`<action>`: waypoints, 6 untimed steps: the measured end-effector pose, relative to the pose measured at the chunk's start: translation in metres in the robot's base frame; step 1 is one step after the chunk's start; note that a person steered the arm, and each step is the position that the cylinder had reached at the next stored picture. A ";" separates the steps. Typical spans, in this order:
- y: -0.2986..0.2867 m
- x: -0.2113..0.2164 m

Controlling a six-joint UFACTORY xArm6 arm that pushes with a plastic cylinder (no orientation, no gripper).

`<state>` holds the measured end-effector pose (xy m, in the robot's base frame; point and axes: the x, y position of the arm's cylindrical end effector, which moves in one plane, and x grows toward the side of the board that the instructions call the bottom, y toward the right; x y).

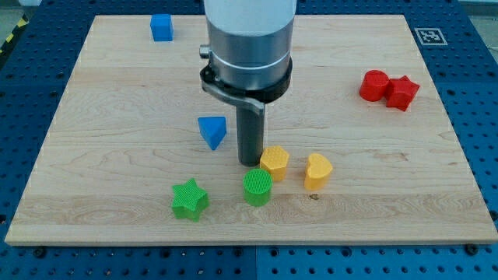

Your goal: Move your arm slightly upwards

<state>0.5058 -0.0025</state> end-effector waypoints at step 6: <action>-0.019 -0.033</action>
